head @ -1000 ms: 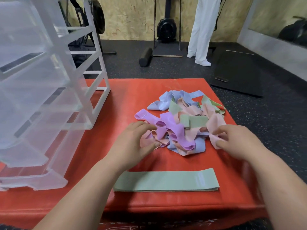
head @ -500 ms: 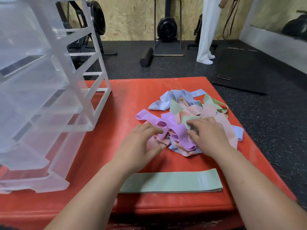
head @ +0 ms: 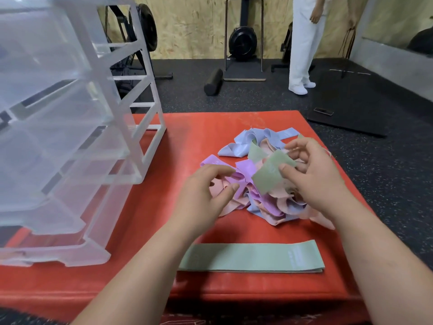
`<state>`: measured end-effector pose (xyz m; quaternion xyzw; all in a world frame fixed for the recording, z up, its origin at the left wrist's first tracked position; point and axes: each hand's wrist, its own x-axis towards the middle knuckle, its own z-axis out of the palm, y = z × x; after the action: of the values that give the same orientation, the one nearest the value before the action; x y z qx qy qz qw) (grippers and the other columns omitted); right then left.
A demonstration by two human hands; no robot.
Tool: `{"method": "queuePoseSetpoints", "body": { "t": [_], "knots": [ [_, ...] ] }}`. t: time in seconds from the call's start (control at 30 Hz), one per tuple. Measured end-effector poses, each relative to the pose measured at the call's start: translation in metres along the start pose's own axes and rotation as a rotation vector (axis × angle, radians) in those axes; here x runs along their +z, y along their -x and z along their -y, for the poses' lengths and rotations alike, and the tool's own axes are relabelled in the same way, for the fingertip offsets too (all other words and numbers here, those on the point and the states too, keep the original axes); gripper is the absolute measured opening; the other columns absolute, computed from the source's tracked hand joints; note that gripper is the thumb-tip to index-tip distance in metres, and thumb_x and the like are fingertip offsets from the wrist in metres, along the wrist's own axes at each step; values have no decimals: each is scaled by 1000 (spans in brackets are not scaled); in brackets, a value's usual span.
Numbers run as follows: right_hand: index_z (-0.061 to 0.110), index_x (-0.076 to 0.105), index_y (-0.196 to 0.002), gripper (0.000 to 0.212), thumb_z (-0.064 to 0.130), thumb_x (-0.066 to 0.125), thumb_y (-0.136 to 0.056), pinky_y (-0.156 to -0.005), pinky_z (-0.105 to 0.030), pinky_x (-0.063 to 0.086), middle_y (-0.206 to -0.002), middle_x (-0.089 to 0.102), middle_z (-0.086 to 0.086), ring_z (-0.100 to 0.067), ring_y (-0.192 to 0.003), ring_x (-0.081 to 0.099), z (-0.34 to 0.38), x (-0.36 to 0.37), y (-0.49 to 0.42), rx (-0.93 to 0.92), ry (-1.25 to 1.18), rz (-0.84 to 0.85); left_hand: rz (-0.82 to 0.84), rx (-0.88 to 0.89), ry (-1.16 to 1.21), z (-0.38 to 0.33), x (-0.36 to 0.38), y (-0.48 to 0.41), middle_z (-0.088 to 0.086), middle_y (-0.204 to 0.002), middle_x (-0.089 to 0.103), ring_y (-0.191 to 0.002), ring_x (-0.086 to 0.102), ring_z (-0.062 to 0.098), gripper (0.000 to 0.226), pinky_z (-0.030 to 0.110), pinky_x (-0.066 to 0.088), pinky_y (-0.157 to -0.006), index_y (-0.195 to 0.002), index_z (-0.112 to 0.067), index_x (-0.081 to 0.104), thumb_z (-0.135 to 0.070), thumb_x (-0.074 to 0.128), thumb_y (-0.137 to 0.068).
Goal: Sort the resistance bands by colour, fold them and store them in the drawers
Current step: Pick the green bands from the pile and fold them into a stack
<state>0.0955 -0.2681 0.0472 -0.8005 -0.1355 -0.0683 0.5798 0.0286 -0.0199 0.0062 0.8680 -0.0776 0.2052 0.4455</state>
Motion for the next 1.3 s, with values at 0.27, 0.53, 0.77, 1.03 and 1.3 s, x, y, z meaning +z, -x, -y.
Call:
{"method": "queuePoseSetpoints", "body": {
  "t": [0.27,0.53,0.77,1.03,1.3],
  "knots": [
    [25,66,-116,34,4,77,-92,-86,-39,58,-108,76,-3,-20,-97,74,0,5,5,20,-129,94,98,-38,84,-10,5,-3,-23,-131,68,-119,63,4,42,26,52,-95,-141,-35,62,-34,73,-100],
    [38,62,-117,51,14,88,-81,-85,-30,58,-99,77,9,-11,-94,74,-8,25,16,-70,212,371,141,7,-78,-5,11,-5,-14,-99,74,-92,65,6,17,31,52,-86,-112,-28,77,-21,74,-97],
    [44,70,-84,28,26,89,-77,-72,-34,50,-83,67,16,-12,-82,65,-48,-29,4,-114,830,336,41,-63,-95,2,9,-8,-17,-92,71,-86,62,8,9,23,46,-75,-100,-30,73,-22,72,-97],
    [30,76,-90,13,20,80,-82,-75,-40,54,-89,74,1,-32,-85,67,-60,-89,4,27,947,-249,26,-64,-98,-6,10,-10,-19,-87,71,-82,61,2,16,11,39,-70,-111,-31,78,-21,69,-100],
    [29,73,-122,45,16,74,-79,-94,-45,53,-121,71,-5,-35,-107,63,-54,-86,11,180,901,-120,-57,-94,8,-20,8,-12,-23,-89,74,-81,65,9,16,25,49,-70,-98,-33,76,-18,70,-100]
  ]
}}
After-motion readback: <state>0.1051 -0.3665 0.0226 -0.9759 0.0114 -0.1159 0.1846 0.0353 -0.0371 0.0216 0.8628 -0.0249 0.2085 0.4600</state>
